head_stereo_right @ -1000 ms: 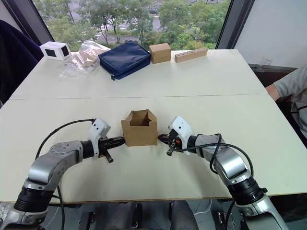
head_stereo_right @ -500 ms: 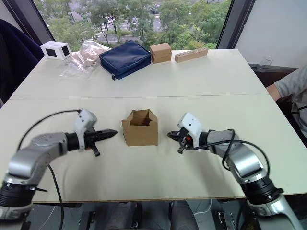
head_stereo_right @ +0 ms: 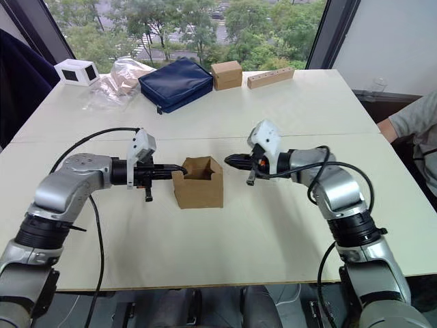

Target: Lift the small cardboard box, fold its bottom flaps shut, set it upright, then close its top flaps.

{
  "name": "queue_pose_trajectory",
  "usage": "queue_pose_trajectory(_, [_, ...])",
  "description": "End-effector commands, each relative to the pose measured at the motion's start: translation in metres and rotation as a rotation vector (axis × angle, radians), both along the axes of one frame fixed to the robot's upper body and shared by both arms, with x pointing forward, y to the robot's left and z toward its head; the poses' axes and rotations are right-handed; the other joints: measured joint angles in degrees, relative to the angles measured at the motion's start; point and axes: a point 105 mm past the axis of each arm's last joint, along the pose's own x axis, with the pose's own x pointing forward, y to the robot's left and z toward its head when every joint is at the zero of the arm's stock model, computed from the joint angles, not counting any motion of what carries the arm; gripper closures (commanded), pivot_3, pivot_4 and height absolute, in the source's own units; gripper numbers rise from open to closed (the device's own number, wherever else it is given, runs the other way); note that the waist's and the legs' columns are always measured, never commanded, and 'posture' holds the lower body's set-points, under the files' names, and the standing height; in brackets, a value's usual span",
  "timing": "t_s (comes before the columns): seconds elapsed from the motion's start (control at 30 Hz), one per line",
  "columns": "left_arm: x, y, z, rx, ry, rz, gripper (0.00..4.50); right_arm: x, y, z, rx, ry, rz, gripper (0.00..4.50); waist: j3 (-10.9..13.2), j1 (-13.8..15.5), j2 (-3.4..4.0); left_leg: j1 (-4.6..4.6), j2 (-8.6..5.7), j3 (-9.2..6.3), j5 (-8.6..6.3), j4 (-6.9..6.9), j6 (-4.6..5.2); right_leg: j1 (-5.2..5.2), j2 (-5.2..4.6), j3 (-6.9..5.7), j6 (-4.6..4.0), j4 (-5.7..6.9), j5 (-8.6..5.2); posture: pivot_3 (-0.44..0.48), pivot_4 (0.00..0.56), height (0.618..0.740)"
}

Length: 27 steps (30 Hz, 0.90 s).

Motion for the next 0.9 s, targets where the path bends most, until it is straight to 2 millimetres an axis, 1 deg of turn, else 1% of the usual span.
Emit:
queue_pose_trajectory(0.03, [0.004, -0.002, 0.008, 0.013, -0.061, -0.022, 4.44, -0.002, 0.014, 0.011, 0.024, -0.046, 0.051, 4.5, 0.0, -0.06, 0.0, 0.0, 0.0, 0.0, 0.0, 0.0, 0.0, 0.0, 0.0, 0.0, 0.0, 0.0, 0.0, 0.0, 0.15, 0.74])
queue_pose_trajectory(0.17, [0.005, -0.003, 0.005, 0.019, -0.061, -0.026, 4.44, -0.002, 0.019, 0.008, 0.019, -0.043, 0.066, 4.5, 0.0, -0.1, 0.0, 0.0, 0.01, -0.01, 0.0, 0.0, 0.0, -0.01, 0.01, 0.0, 0.0, 0.01, 0.0, 0.0, 0.15, 0.74])
queue_pose_trajectory(0.3, [0.007, -0.004, 0.001, 0.021, -0.066, -0.017, 4.44, -0.002, 0.027, -0.001, -0.006, -0.026, 0.093, 4.5, 0.0, -0.1, 0.0, 0.0, 0.0, -0.01, 0.0, 0.0, 0.0, -0.01, 0.01, 0.0, 0.0, 0.01, 0.0, 0.0, 0.15, 0.74])
queue_pose_trajectory(0.53, [0.005, -0.009, -0.004, 0.014, -0.064, -0.016, 4.44, 0.007, 0.027, -0.011, -0.047, -0.02, 0.074, 4.5, 0.0, -0.1, 0.0, 0.0, 0.0, -0.01, 0.0, 0.0, 0.0, -0.02, 0.01, 0.0, 0.0, 0.02, 0.0, 0.0, 0.15, 0.74])
queue_pose_trajectory(0.8, [0.003, -0.01, -0.007, 0.0, -0.057, -0.005, 4.44, 0.007, 0.026, -0.014, -0.052, -0.018, 0.074, 4.5, 0.0, -0.11, 0.0, 0.01, 0.01, -0.01, 0.0, 0.0, 0.0, -0.02, 0.01, 0.0, 0.0, 0.02, 0.0, 0.0, 0.15, 0.74])
queue_pose_trajectory(0.87, [0.003, -0.009, -0.005, -0.016, -0.054, -0.002, 4.44, 0.007, 0.025, -0.012, -0.046, -0.023, 0.07, 4.5, 0.0, -0.11, 0.0, 0.01, 0.01, -0.01, 0.0, 0.0, 0.0, -0.02, 0.01, 0.0, 0.0, 0.02, 0.0, 0.0, 0.15, 0.74])
queue_pose_trajectory(0.9, [0.004, -0.008, 0.0, -0.041, -0.053, 0.008, 4.44, 0.007, 0.024, -0.009, -0.035, -0.031, 0.065, 4.5, 0.0, -0.1, 0.0, 0.01, 0.01, -0.01, 0.0, 0.0, 0.0, -0.02, 0.01, 0.0, 0.0, 0.02, 0.0, 0.0, 0.15, 0.74])
